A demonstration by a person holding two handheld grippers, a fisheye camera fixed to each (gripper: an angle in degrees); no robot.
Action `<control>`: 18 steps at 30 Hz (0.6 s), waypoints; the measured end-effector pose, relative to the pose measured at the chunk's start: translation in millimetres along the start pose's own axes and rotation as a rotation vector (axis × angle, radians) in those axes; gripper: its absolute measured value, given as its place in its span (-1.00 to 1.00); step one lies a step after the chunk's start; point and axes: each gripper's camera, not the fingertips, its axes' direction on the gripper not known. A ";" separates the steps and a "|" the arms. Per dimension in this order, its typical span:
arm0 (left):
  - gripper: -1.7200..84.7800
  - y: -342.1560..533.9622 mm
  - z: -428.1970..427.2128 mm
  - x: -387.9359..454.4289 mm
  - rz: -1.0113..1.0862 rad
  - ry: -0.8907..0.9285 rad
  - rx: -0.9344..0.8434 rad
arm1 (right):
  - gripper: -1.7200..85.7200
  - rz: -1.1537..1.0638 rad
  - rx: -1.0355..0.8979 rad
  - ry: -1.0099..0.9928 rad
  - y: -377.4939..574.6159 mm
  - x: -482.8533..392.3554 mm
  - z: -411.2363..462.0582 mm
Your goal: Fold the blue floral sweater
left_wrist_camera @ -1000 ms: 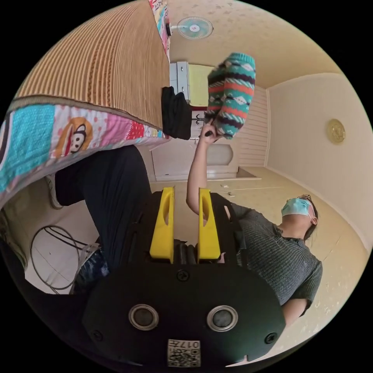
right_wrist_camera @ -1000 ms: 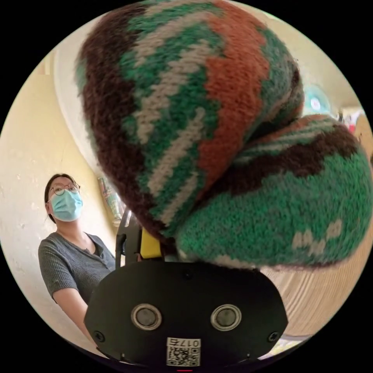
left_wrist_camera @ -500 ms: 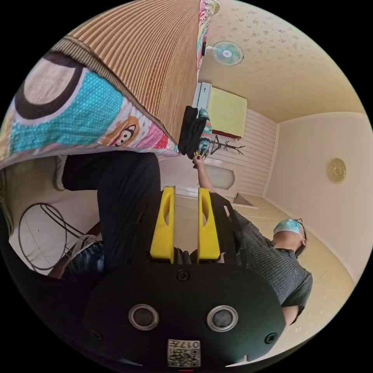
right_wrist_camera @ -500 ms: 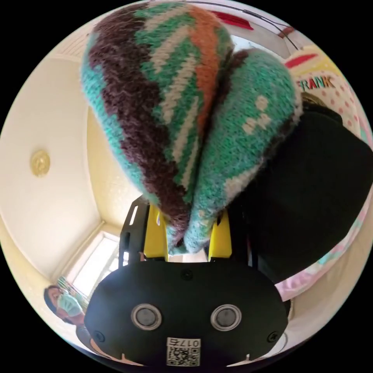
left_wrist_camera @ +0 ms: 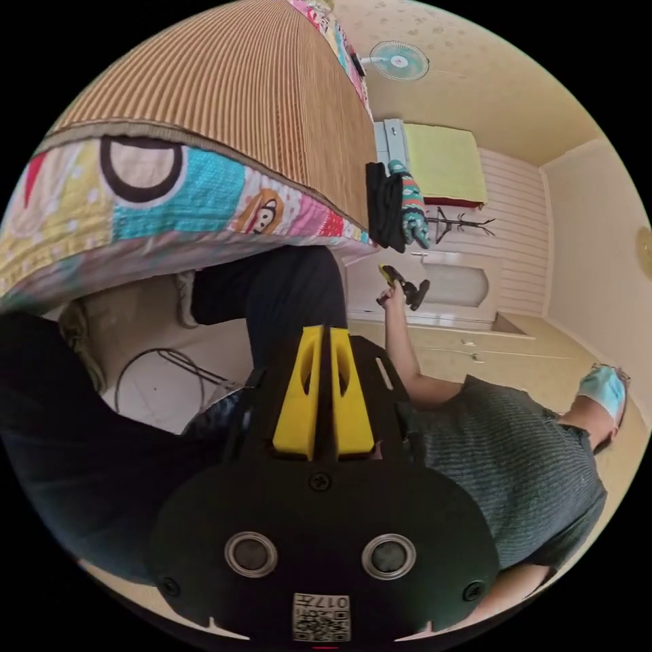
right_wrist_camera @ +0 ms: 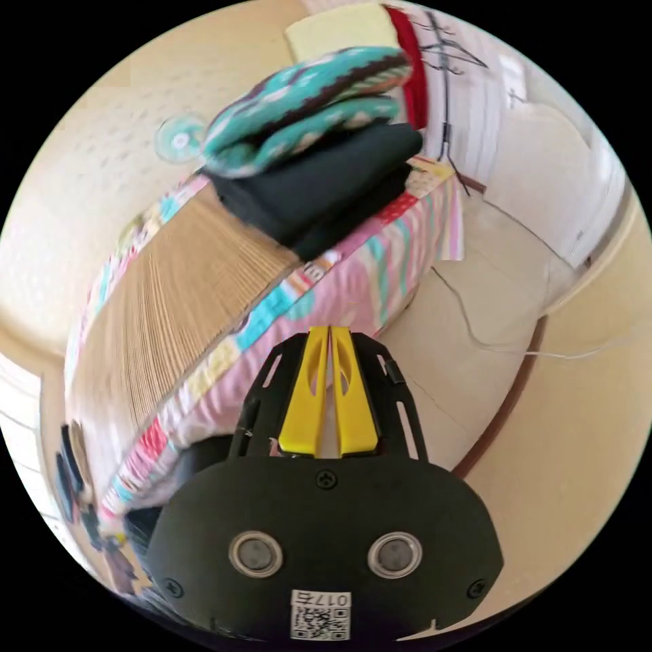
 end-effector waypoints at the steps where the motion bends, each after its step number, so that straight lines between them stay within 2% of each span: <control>1: -0.97 6.9 0.7 14.3 0.021 -0.128 0.019 | -0.94 -0.093 -0.056 -0.001 22.8 -35.4 22.4; 2: -0.97 9.8 1.4 23.0 0.038 -0.195 0.027 | -0.94 -0.160 -0.127 0.005 39.8 -72.6 43.7; 4: -0.98 20.1 7.2 65.7 0.148 -0.471 0.036 | -0.95 -0.293 -0.182 0.001 61.0 -139.0 63.5; 5: -0.98 23.2 9.5 77.0 0.174 -0.554 0.037 | -0.95 -0.408 -0.169 -0.018 74.4 -188.8 66.0; 7: -0.98 39.8 23.2 114.7 0.245 -0.946 0.047 | -0.95 -0.566 -0.098 -0.056 94.7 -259.9 59.1; 8: -0.98 44.9 27.9 121.3 0.255 -1.047 0.052 | -0.95 -0.639 -0.044 -0.125 108.9 -301.8 52.6; 10: -0.97 66.6 39.5 132.5 0.227 -1.365 0.142 | -0.95 -0.747 -0.018 -0.298 133.9 -358.3 49.8; 12: -0.97 82.1 34.6 130.4 0.182 -1.388 0.227 | -0.95 -0.935 -0.073 -0.376 165.0 -412.8 60.0; 14: -0.97 91.8 17.6 118.2 0.085 -1.266 0.263 | -0.95 -1.049 -0.111 -0.235 207.0 -464.3 88.5; 15: -0.97 100.4 1.2 107.5 0.013 -1.158 0.312 | -0.95 -1.057 -0.117 -0.211 217.1 -471.8 97.0; 17: -0.97 120.1 -31.2 89.8 -0.070 -0.965 0.439 | -0.95 -0.902 0.025 -0.237 243.6 -466.2 108.8; 18: -0.97 136.4 -56.6 77.2 -0.117 -0.836 0.543 | -0.95 -0.898 0.041 -0.239 248.6 -463.4 112.1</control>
